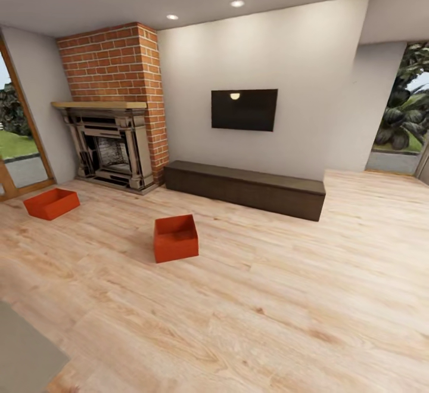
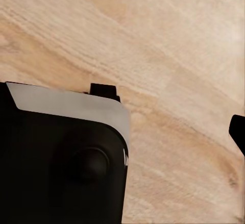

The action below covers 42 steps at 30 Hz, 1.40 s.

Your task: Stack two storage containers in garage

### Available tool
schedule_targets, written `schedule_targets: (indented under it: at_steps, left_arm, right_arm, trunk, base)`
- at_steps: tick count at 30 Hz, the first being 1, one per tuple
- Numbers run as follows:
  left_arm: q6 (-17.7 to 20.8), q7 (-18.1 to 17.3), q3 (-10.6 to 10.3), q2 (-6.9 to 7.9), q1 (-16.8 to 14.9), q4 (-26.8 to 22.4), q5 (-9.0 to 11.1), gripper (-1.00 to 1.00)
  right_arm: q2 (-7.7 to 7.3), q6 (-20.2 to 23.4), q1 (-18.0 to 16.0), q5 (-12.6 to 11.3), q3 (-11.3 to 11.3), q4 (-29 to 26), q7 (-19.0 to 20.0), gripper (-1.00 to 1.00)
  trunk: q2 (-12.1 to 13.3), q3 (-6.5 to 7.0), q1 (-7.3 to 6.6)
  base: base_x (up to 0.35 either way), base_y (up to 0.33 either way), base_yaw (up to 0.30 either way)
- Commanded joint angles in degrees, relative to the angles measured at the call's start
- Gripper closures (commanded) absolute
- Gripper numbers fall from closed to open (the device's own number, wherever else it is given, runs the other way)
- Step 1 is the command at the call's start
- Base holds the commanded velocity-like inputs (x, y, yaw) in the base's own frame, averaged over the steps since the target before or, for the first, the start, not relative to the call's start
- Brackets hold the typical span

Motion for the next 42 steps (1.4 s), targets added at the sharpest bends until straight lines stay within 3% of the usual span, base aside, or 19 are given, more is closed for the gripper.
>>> schedule_targets:
  at_steps: [1, 22, 42]
  left_arm:
    - [-0.15, -0.13, 0.03, 0.0, -0.02, -0.01, 0.36, -1.0]
    - [-0.16, -0.13, 0.03, 0.0, -0.02, -0.01, 0.36, -1.0]
    - [-0.16, -0.13, 0.03, 0.0, -0.01, 0.0, 0.36, -1.0]
  right_arm:
    - [0.03, -0.3, -0.06, -0.47, 0.48, 0.18, -0.06, -1.0]
    - [-0.01, -0.31, -0.06, -0.48, 0.48, 0.18, -0.08, -1.0]
    - [0.01, -0.33, -0.06, -0.46, 0.48, 0.18, -0.06, -1.0]
  trunk:
    - [-0.02, -0.05, 0.03]
    - [-0.02, -0.05, 0.03]
    - [-0.02, -0.05, 0.03]
  base:
    - [0.322, 0.0, 0.057]
    - [0.322, 0.0, 0.01]
    - [0.322, 0.0, 0.249]
